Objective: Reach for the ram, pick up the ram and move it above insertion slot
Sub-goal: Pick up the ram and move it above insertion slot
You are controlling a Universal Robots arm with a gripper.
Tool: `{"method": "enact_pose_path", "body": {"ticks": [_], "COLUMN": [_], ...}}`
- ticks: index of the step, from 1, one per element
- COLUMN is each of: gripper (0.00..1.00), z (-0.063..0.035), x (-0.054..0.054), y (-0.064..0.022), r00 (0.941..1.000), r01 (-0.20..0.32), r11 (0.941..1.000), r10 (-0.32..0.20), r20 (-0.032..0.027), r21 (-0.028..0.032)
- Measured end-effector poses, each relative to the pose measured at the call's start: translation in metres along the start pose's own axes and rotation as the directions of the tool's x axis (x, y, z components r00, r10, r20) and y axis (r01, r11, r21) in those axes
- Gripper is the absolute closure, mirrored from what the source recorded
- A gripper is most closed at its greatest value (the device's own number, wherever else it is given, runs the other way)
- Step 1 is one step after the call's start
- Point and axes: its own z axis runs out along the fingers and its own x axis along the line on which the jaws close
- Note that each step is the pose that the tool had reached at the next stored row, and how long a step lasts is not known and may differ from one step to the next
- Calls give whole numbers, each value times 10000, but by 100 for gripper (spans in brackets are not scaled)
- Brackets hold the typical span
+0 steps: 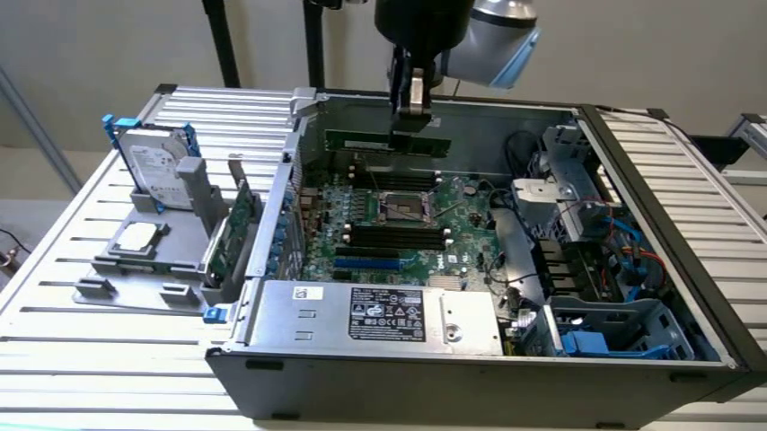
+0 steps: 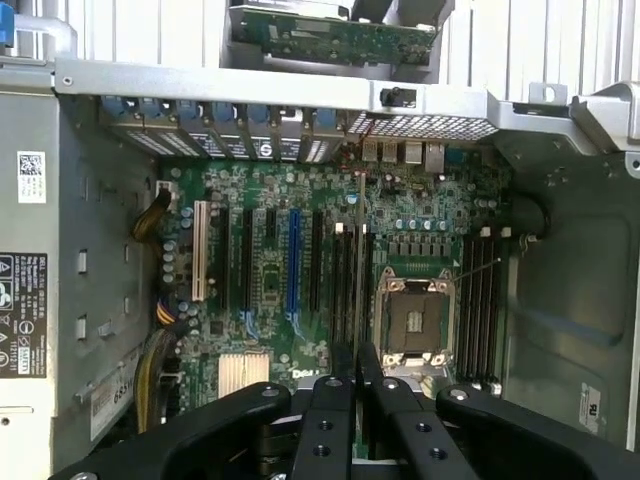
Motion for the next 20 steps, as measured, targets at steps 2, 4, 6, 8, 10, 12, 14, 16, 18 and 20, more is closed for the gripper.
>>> {"method": "enact_pose_path", "body": {"ticks": [2,4,6,8,10,12,14,16,18,20], "gripper": [87,87,87,87,87,87,87,87,87,87], "z": [15,27,38,48,57,64,68,67,68,68], "x": [-6,-8,-8,-9,-10,-10,-10,-10,-11,-11], "y": [-31,-63,-99,-135,-169,-199,-217,-221,-223,-222], "r00": [10000,10000,9999,9999,9999,9999,9999,9999,9999,9999], "r01": [-2,-4,-4,-5,-6,-7,-6,-6,-5,-6], "r11": [10000,10000,10000,10000,10000,10000,10000,10000,10000,10000], "r10": [2,4,4,5,6,7,6,6,5,6], "r20": [-47,-82,-105,-121,-134,-145,-147,-148,-147,-147], "r21": [1,0,-1,0,-1,-1,-1,-1,-1,-1]}}
